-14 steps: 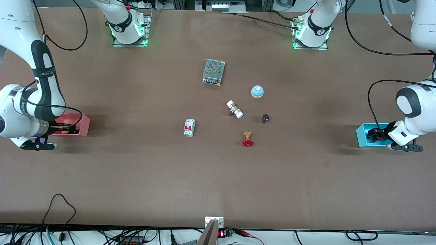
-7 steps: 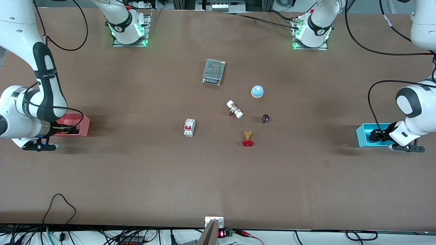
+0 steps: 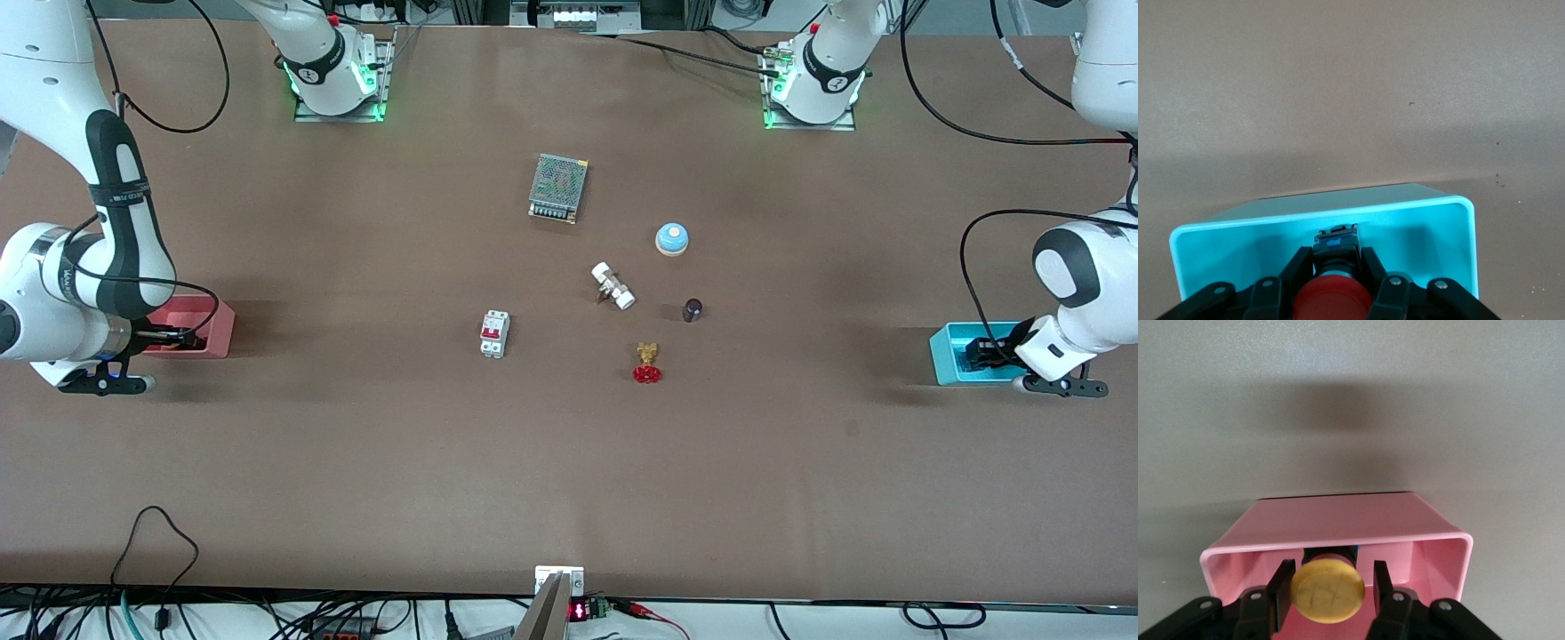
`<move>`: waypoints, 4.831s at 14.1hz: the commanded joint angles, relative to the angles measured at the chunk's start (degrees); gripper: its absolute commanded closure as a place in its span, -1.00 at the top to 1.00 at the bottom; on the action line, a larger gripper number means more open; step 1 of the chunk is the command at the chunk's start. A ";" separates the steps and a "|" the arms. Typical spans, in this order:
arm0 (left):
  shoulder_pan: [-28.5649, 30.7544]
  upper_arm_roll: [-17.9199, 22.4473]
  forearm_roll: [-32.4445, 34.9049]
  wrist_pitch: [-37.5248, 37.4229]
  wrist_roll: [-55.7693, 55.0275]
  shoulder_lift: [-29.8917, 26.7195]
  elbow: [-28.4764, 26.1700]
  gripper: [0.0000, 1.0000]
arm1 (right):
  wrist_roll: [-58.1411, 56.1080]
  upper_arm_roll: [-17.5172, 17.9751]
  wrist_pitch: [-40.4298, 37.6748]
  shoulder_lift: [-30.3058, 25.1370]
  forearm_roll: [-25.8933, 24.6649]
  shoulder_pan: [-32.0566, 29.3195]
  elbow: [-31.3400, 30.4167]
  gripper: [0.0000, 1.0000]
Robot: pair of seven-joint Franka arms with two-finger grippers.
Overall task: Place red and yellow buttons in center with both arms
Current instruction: 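Close the right gripper on the yellow button while the left gripper grips red, then carry the yellow button with the right gripper while the left carries red, then release the yellow button on the table and raise the right gripper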
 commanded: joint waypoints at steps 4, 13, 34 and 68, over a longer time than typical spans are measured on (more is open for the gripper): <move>0.44 -0.29 -1.10 -1.89 1.95 -5.05 -0.13 -0.35 | -2.53 0.60 -0.06 0.30 -0.53 -0.59 0.55 -0.15; -9.12 -0.56 -0.48 -19.92 -5.06 -14.11 5.32 -0.35 | -5.60 0.69 -1.98 -2.15 -0.18 -0.59 0.55 -0.45; -37.70 -1.35 -0.48 -14.75 -38.74 -14.46 -9.43 -0.34 | 30.67 0.95 -6.66 -2.17 9.57 28.14 5.64 -0.52; -37.10 -5.13 2.94 8.82 -41.95 -19.30 -25.62 1.00 | 23.24 -2.65 -24.58 -25.45 7.38 22.62 10.21 1.00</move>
